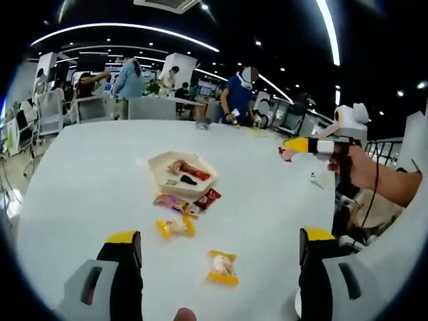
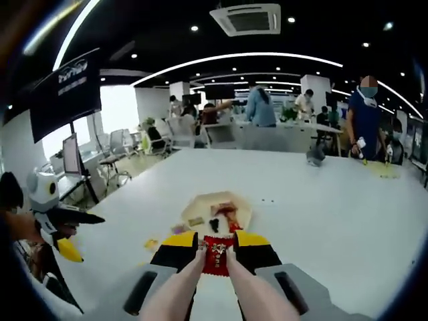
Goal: Place the target food into the container with the food tongs after gripping and lifting it, then release it inside without dropping or visibly crushing the food.
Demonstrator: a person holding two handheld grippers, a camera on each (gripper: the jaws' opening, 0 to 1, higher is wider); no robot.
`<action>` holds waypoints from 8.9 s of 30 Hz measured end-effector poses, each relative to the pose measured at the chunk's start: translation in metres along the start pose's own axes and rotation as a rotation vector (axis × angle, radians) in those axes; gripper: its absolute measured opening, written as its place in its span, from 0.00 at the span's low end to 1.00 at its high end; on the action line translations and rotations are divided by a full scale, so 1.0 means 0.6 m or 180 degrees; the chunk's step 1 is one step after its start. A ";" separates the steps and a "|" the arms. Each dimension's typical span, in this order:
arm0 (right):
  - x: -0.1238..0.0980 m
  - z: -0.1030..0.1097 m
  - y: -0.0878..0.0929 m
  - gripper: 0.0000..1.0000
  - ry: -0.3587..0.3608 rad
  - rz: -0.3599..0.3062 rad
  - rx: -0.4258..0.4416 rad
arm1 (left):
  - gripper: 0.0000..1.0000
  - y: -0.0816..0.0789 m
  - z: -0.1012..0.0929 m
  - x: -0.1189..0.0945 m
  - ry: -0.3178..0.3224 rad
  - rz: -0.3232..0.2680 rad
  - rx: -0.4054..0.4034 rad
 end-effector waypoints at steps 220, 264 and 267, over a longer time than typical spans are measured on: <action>0.067 0.289 0.262 0.30 -0.5394 0.0607 -0.2844 | 0.99 0.073 -0.065 -0.182 -0.2005 -0.0069 -0.0628; 0.090 0.305 0.289 0.19 -0.4680 0.1050 -0.2595 | 0.99 0.068 -0.037 -0.190 -0.2037 -0.0196 -0.0658; 0.091 0.303 0.286 0.19 -0.4539 0.1095 -0.2528 | 0.99 0.063 -0.037 -0.190 -0.2016 -0.0251 -0.0661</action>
Point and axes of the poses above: the point that each gripper's makers call its tool centre point, and the gripper's own axes: x roughly forward along the fingers, z roughly to its left, y roughly out of its underside, the point moved 4 cm from there along -x, roughly backward along the fingers, and after that the axes turned 8 degrees about -z, right-handed, at the moved point
